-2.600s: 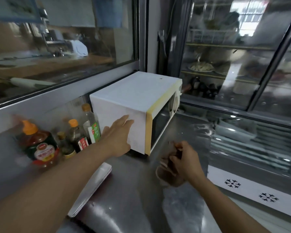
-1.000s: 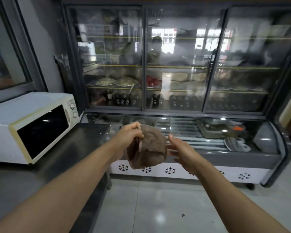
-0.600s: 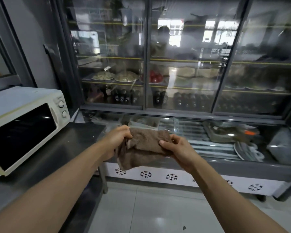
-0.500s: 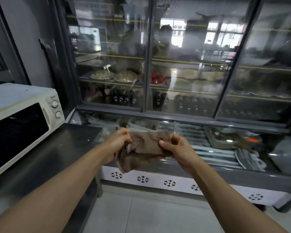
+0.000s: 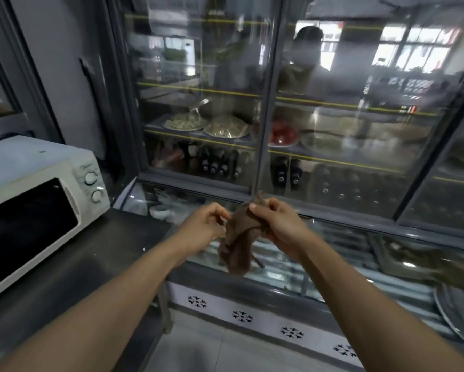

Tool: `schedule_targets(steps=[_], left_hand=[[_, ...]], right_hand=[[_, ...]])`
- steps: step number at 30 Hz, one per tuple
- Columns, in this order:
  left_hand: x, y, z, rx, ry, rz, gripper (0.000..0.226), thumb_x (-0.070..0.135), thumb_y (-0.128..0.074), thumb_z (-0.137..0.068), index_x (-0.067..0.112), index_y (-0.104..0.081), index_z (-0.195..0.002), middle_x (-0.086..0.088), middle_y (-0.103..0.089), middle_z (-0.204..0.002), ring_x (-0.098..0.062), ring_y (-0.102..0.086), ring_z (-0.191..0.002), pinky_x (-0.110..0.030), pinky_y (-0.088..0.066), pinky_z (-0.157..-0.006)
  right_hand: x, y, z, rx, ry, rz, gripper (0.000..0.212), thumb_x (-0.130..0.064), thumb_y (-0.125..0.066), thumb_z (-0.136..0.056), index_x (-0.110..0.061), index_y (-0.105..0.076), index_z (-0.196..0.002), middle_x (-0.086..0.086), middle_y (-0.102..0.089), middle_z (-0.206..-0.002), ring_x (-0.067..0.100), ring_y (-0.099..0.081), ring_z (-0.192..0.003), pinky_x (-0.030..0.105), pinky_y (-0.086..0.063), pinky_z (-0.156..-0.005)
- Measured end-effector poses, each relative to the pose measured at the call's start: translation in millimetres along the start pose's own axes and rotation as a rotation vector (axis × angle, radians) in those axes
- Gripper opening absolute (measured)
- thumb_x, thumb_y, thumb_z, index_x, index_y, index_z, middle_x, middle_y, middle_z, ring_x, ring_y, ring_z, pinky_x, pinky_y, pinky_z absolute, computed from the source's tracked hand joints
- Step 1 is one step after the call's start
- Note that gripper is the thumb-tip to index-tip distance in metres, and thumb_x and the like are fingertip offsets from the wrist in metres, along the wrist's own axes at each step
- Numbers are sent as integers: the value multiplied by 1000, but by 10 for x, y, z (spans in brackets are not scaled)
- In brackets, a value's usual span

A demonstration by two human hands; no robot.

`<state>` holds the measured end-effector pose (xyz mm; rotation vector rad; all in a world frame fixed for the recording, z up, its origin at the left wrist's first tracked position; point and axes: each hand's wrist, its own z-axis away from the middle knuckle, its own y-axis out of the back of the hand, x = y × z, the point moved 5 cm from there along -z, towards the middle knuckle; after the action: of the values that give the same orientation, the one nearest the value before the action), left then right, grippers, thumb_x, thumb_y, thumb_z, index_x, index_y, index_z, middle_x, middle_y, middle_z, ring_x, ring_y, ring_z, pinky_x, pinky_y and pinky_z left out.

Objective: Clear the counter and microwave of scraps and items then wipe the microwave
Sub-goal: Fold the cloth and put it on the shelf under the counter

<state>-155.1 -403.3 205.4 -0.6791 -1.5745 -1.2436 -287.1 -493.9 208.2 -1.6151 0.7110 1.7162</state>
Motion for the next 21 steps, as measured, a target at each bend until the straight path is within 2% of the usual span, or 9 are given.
schedule_targets(steps=[4,6,9,11,13,15,17,19,21], left_hand=[[45,-35,-181,39,-22,55,21,6,-66,-82,11,-60,-102,-16,-66,-108,-26,-64,-99,-38,-50,-89],[11,-36,-285,97,-8,62,30,11,-73,-78,13,-56,-103,-11,-67,-103,-22,-65,-92,-39,-52,-87],[-39,-27,-415,211,13,73,35,17,-80,-71,19,-52,-92,1,-63,-86,-8,-62,-76,-31,-52,-77],[-55,-42,-455,322,54,71,34,21,-81,-71,15,-52,-89,6,-59,-79,-2,-58,-68,-24,-48,-70],[-71,-62,-465,450,108,57,36,27,-82,-69,12,-53,-86,7,-57,-76,-6,-54,-69,-23,-44,-69],[-99,-76,-451,543,134,87,25,19,-75,-78,10,-53,-83,5,-55,-71,-5,-51,-64,-19,-41,-63],[-179,-65,-400,617,207,196,16,10,-63,-87,11,-52,-76,-1,-54,-66,-4,-50,-53,-20,-39,-56],[-299,-15,-296,695,320,312,26,3,-51,-92,13,-48,-68,-5,-52,-64,-6,-49,-48,-20,-37,-52],[-410,95,-137,799,411,336,32,-2,-45,-91,14,-45,-63,-6,-48,-62,-11,-46,-53,-21,-37,-54]], right_hand=[[-27,-110,-403,-151,-17,16,19,-21,-57,-93,-4,-51,-100,18,-55,-81,25,-55,-68,36,-44,-66],[-61,-147,-560,-245,-39,-11,28,-28,-50,-96,-1,-57,-98,17,-56,-76,23,-56,-65,33,-46,-64],[-71,-131,-802,-380,-40,-22,30,-21,-46,-98,-7,-55,-73,-1,-51,-51,21,-54,-64,33,-48,-71],[-39,-135,-943,-466,-18,35,17,-8,-52,-94,-5,-58,-78,4,-63,-66,24,-58,-74,35,-49,-75],[11,-142,-1052,-512,-13,64,3,0,-56,-90,1,-58,-92,16,-63,-86,24,-61,-78,25,-54,-67],[83,-183,-1147,-549,-33,64,4,3,-59,-87,3,-58,-91,16,-62,-83,18,-63,-68,19,-52,-57],[144,-228,-1229,-575,-46,76,15,4,-60,-86,-4,-58,-74,4,-63,-64,8,-60,-52,15,-47,-49],[194,-282,-1300,-607,-42,111,20,1,-62,-86,-9,-59,-69,-1,-62,-60,10,-57,-54,19,-45,-54],[232,-331,-1374,-641,-11,167,12,-4,-62,-87,-8,-61,-76,3,-62,-69,12,-55,-62,21,-42,-61]])
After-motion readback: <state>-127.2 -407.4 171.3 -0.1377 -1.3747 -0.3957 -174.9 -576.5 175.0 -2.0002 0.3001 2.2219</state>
